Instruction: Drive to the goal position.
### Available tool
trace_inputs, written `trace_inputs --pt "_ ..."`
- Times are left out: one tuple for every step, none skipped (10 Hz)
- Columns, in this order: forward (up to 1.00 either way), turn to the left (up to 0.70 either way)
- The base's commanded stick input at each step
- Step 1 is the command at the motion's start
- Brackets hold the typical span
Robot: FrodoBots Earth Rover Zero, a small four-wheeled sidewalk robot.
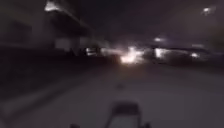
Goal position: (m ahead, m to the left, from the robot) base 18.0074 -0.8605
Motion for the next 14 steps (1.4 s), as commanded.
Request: trace_inputs --pt "0.85 0.0" --pt "0.85 0.0" --pt "0.1 0.0" --pt "0.85 0.0" --pt "0.85 0.0" --pt "0.85 0.0" --pt "0.85 0.0" --pt "0.85 0.0" --pt "0.85 0.0" --pt "0.85 0.0" --pt "0.85 0.0" --pt "0.85 0.0" --pt "0.85 -0.21" --pt "0.85 -0.34"
